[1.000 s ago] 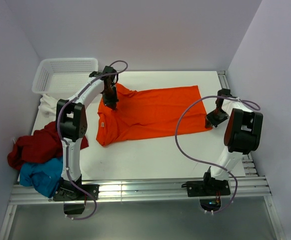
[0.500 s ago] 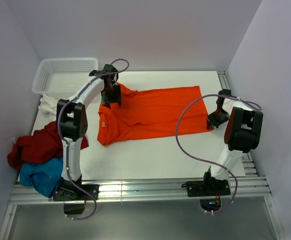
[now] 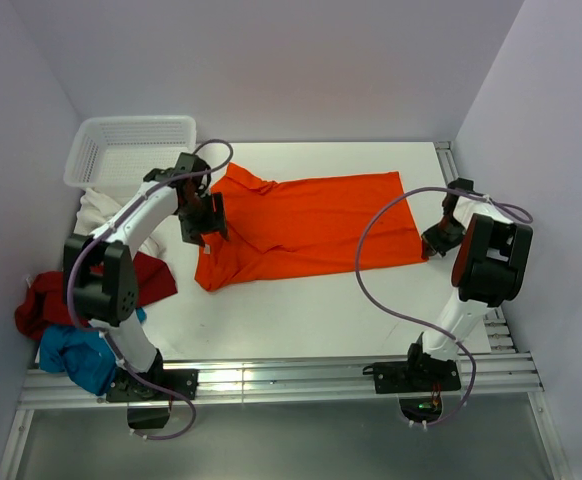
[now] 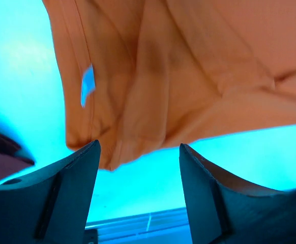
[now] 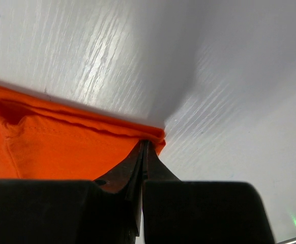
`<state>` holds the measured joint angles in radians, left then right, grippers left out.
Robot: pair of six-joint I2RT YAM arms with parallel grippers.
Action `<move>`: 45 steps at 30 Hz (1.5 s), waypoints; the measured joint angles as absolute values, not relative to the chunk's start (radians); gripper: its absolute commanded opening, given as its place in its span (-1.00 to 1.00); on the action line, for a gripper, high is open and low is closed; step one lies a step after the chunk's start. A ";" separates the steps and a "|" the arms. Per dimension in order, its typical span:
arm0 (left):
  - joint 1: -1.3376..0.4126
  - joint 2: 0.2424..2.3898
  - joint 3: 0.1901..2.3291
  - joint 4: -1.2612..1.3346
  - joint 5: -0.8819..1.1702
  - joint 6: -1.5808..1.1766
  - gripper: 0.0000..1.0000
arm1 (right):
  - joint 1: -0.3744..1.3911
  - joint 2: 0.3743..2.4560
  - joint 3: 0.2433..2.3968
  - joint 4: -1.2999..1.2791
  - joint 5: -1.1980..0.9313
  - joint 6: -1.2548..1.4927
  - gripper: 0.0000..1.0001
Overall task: Roll the t-shirts
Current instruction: Fold the tshirt
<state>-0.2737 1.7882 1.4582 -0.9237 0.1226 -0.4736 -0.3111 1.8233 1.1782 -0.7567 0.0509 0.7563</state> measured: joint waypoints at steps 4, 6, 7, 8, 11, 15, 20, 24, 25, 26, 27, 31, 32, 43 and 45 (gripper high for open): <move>-0.278 1.693 1.351 -0.913 0.163 -0.476 0.36 | -0.348 1.823 1.180 -0.757 0.046 0.741 -0.91; -0.279 1.664 1.314 -0.908 0.174 -0.476 0.36 | -0.359 1.823 1.180 -0.755 0.042 0.737 -0.74; -0.281 1.657 1.301 -0.907 0.178 -0.476 0.36 | -0.364 1.822 1.180 -0.753 0.039 0.732 -0.53; -0.281 1.650 1.288 -0.905 0.180 -0.476 0.36 | -0.368 1.821 1.180 -0.751 0.034 0.728 -0.42; -0.281 1.644 1.263 -0.904 0.183 -0.476 0.36 | -0.369 1.795 1.156 -0.723 0.010 0.717 -0.10; -0.281 1.644 1.245 -0.904 0.187 -0.476 0.36 | -0.369 1.721 1.079 -0.670 -0.046 0.712 -0.09; -0.281 1.637 1.245 -0.903 0.187 -0.475 0.38 | -0.369 1.702 1.024 -0.629 -0.077 0.728 -0.07; -0.278 1.629 1.245 -0.903 0.188 -0.472 0.37 | -0.369 1.694 0.989 -0.617 -0.076 0.743 -0.09; -0.278 1.629 1.245 -0.903 0.188 -0.471 0.38 | -0.369 1.688 0.983 -0.613 -0.073 0.745 -0.09; -0.276 1.629 1.245 -0.903 0.189 -0.468 0.38 | -0.369 1.684 0.978 -0.608 -0.073 0.747 -0.09; -0.274 1.629 1.245 -0.903 0.191 -0.466 0.38 | -0.369 1.683 0.974 -0.606 -0.072 0.751 -0.09; -0.268 1.629 1.245 -0.904 0.195 -0.459 0.39 | -0.368 1.682 0.970 -0.593 -0.066 0.766 -0.10; -0.266 1.629 1.245 -0.904 0.196 -0.456 0.39 | -0.367 1.679 0.966 -0.589 -0.064 0.768 -0.10; -0.241 1.597 1.227 -0.910 0.206 -0.430 0.41 | -0.362 1.672 0.945 -0.524 -0.016 0.796 -1.00; -0.239 1.596 1.222 -0.909 0.211 -0.430 0.41 | -0.362 1.676 0.949 -0.524 -0.016 0.801 -1.00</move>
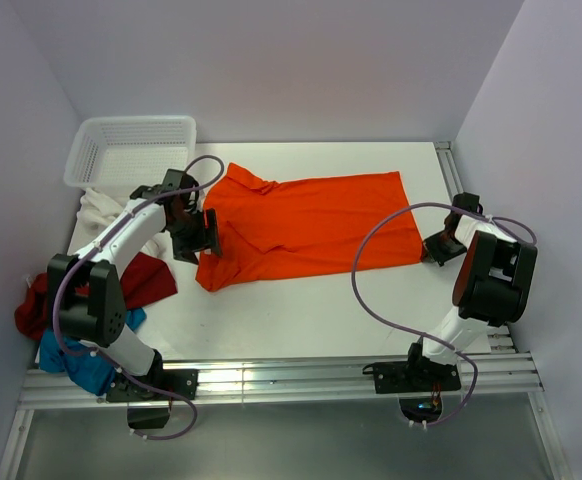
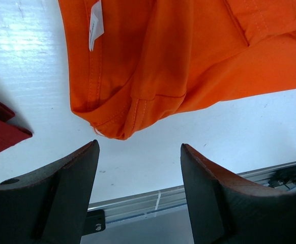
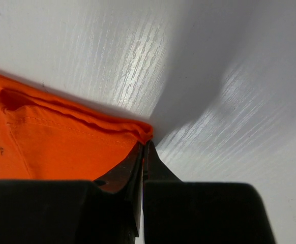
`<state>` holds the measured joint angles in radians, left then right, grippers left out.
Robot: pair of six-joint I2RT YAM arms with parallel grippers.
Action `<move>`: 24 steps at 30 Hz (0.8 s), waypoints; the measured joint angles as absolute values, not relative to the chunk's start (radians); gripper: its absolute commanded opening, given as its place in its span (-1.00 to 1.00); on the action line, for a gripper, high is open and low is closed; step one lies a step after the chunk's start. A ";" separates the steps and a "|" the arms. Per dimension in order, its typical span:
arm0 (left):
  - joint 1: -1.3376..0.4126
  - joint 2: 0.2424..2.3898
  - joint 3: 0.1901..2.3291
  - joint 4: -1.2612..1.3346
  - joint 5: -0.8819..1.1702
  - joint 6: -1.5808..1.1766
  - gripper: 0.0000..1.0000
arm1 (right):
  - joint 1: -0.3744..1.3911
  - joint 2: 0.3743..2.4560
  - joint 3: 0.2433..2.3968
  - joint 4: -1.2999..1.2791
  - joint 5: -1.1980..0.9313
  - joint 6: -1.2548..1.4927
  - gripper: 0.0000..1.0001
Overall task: Roll the t-shirts
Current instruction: Fold the tshirt
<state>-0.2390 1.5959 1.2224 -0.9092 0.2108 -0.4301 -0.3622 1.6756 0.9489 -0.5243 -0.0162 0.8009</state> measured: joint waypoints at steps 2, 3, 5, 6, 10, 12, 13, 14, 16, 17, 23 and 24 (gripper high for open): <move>-0.239 1.596 1.215 -0.910 0.217 -0.428 0.41 | -0.362 1.676 0.950 -0.524 -0.015 0.802 -1.00; -0.239 1.596 1.213 -0.911 0.220 -0.425 0.40 | -0.362 1.676 0.950 -0.524 -0.015 0.803 -1.00; -0.239 1.596 1.212 -0.911 0.222 -0.415 0.38 | -0.362 1.676 0.950 -0.525 -0.014 0.802 -1.00; -0.239 1.596 1.212 -0.911 0.223 -0.411 0.36 | -0.362 1.676 0.950 -0.525 -0.014 0.802 -1.00; -0.239 1.596 1.210 -0.908 0.237 -0.403 0.34 | -0.362 1.678 0.953 -0.529 -0.015 0.803 -1.00; -0.239 1.596 1.199 -0.902 0.238 -0.403 0.31 | -0.362 1.684 0.962 -0.535 -0.015 0.802 -1.00; -0.239 1.598 1.193 -0.902 0.238 -0.403 0.30 | -0.362 1.687 0.965 -0.535 -0.015 0.803 -1.00; -0.239 1.601 1.188 -0.902 0.238 -0.403 0.30 | -0.362 1.688 0.968 -0.535 -0.015 0.803 -1.00; -0.239 1.616 1.182 -0.900 0.238 -0.405 0.27 | -0.362 1.691 0.971 -0.537 -0.016 0.803 -1.00; -0.239 1.625 1.182 -0.896 0.238 -0.405 0.26 | -0.362 1.693 0.974 -0.540 -0.016 0.802 -1.00; -0.239 1.698 1.183 -0.859 0.238 -0.413 0.08 | -0.362 1.699 0.982 -0.542 -0.016 0.803 -1.00; -0.239 1.711 1.185 -0.852 0.238 -0.414 0.02 | -0.362 1.699 0.981 -0.542 -0.016 0.803 -1.00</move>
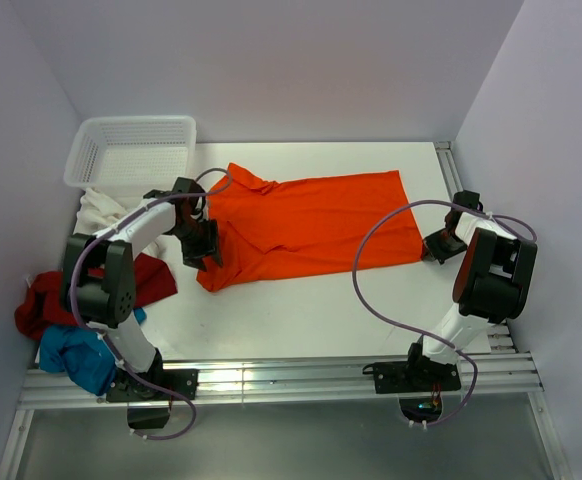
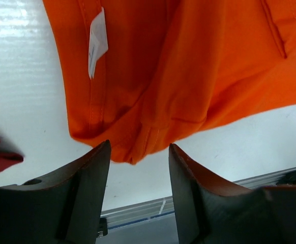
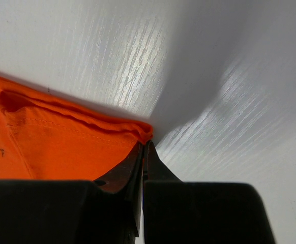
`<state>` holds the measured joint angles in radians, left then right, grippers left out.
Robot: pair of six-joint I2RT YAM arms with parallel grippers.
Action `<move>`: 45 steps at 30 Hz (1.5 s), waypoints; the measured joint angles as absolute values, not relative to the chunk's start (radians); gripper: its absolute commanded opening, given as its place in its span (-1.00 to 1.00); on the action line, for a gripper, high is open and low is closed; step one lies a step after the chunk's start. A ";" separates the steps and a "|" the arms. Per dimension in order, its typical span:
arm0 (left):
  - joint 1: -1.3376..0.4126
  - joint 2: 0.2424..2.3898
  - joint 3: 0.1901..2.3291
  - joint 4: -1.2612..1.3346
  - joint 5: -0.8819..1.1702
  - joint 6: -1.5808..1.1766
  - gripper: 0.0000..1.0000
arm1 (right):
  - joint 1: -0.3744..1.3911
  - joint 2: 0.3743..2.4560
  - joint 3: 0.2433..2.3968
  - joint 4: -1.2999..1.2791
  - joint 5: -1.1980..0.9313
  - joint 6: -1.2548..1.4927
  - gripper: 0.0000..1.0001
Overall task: Roll the t-shirts
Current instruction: Fold the tshirt
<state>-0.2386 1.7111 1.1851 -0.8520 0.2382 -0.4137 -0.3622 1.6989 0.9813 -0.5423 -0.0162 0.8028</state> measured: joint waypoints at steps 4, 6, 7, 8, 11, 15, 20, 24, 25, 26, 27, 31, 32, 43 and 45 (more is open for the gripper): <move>-0.239 1.763 1.196 -0.829 0.239 -0.416 -0.10 | -0.362 1.699 0.981 -0.542 -0.017 0.802 -1.00; -0.239 1.780 1.197 -0.819 0.242 -0.416 -0.37 | -0.362 1.699 0.981 -0.542 -0.017 0.802 -1.00; -0.239 1.786 1.197 -0.817 0.247 -0.420 -0.48 | -0.362 1.699 0.981 -0.542 -0.017 0.802 -1.00; -0.239 1.791 1.197 -0.814 0.253 -0.418 -0.59 | -0.362 1.699 0.981 -0.542 -0.017 0.802 -1.00; -0.239 1.797 1.197 -0.809 0.280 -0.408 -0.99 | -0.362 1.699 0.981 -0.543 -0.016 0.802 -1.00; -0.239 1.797 1.198 -0.810 0.288 -0.402 -0.99 | -0.362 1.705 0.989 -0.551 -0.015 0.802 -1.00; -0.239 1.797 1.213 -0.843 0.216 -0.401 -0.99 | -0.362 1.724 1.016 -0.581 -0.012 0.801 -1.00; -0.238 1.797 1.254 -0.876 0.134 -0.401 -0.99 | -0.363 1.736 1.036 -0.602 0.002 0.802 -1.00; -0.238 1.797 1.264 -0.882 0.114 -0.401 -0.99 | -0.362 1.740 1.043 -0.609 0.009 0.802 -1.00; -0.238 1.797 1.273 -0.886 0.096 -0.401 -0.99 | -0.363 1.744 1.050 -0.616 0.018 0.802 -1.00; -0.237 1.797 1.280 -0.889 0.080 -0.401 -0.99 | -0.362 1.747 1.055 -0.621 0.025 0.802 -1.00; -0.236 1.796 1.290 -0.901 0.023 -0.401 -0.73 | -0.363 1.753 1.067 -0.634 0.047 0.802 -1.00; -0.236 1.796 1.290 -0.903 0.022 -0.397 -0.54 | -0.363 1.753 1.067 -0.635 0.049 0.802 -1.00; -0.236 1.679 1.163 -0.828 0.248 -0.379 0.22 | -0.363 1.753 1.067 -0.636 0.051 0.802 -1.00; -0.239 1.678 1.153 -0.815 0.279 -0.379 0.20 | -0.363 1.753 1.067 -0.636 0.051 0.802 -1.00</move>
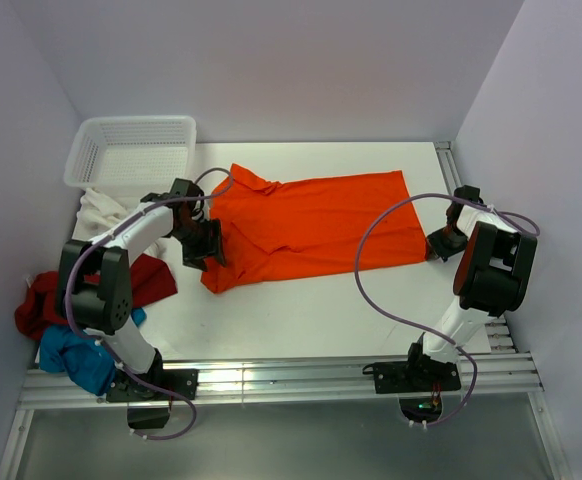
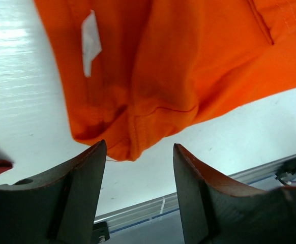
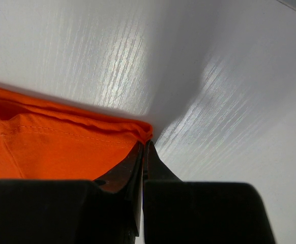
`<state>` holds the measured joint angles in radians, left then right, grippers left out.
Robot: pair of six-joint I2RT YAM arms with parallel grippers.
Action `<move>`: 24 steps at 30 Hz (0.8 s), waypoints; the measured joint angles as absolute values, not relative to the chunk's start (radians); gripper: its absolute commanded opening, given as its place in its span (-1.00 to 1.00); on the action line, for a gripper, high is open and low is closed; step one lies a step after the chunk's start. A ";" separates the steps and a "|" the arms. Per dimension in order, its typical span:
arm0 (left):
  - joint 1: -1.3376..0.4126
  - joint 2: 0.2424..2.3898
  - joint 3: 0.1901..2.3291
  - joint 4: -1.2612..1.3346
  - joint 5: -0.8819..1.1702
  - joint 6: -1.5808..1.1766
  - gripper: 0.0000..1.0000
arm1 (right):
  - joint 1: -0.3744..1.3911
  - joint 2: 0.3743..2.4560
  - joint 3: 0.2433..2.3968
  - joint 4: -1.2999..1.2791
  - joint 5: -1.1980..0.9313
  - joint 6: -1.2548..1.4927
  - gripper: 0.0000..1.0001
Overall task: Roll the t-shirts
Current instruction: Fold the tshirt
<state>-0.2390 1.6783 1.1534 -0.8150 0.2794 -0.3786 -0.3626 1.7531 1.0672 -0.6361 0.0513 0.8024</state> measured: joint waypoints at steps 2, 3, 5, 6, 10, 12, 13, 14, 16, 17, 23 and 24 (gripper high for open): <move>-0.244 1.679 1.148 -0.805 0.301 -0.379 0.17 | -0.363 1.753 1.067 -0.636 0.051 0.803 -1.00; -0.249 1.680 1.148 -0.801 0.310 -0.379 0.11 | -0.363 1.753 1.067 -0.636 0.051 0.803 -1.00; -0.257 1.682 1.148 -0.788 0.322 -0.381 0.04 | -0.363 1.753 1.067 -0.636 0.051 0.803 -1.00; -0.261 1.685 1.148 -0.783 0.327 -0.381 -0.04 | -0.363 1.753 1.067 -0.636 0.051 0.803 -1.00; -0.268 1.712 1.147 -0.775 0.336 -0.382 -0.05 | -0.363 1.753 1.067 -0.636 0.049 0.803 -1.00; -0.269 1.729 1.135 -0.770 0.335 -0.383 -0.05 | -0.363 1.753 1.067 -0.636 0.049 0.804 -1.00; -0.269 1.735 1.128 -0.770 0.334 -0.383 -0.05 | -0.363 1.753 1.067 -0.636 0.049 0.804 -1.00; -0.269 1.742 1.118 -0.771 0.333 -0.383 -0.04 | -0.363 1.753 1.067 -0.636 0.049 0.804 -1.00; -0.269 1.748 1.103 -0.772 0.323 -0.387 -0.03 | -0.363 1.753 1.067 -0.636 0.049 0.806 -1.00; -0.269 1.748 1.097 -0.775 0.316 -0.387 -0.04 | -0.363 1.753 1.066 -0.636 0.049 0.806 -1.00; -0.269 1.748 1.095 -0.773 0.318 -0.393 -0.99 | -0.363 1.753 1.066 -0.636 0.049 0.806 -1.00; -0.269 1.748 1.095 -0.772 0.318 -0.394 -0.99 | -0.363 1.753 1.067 -0.636 0.049 0.806 -1.00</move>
<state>-0.2691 1.7477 1.0950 -0.7723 0.3176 -0.3943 -0.3626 1.7531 1.0668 -0.6361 0.0490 0.8059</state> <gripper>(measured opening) 0.021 0.009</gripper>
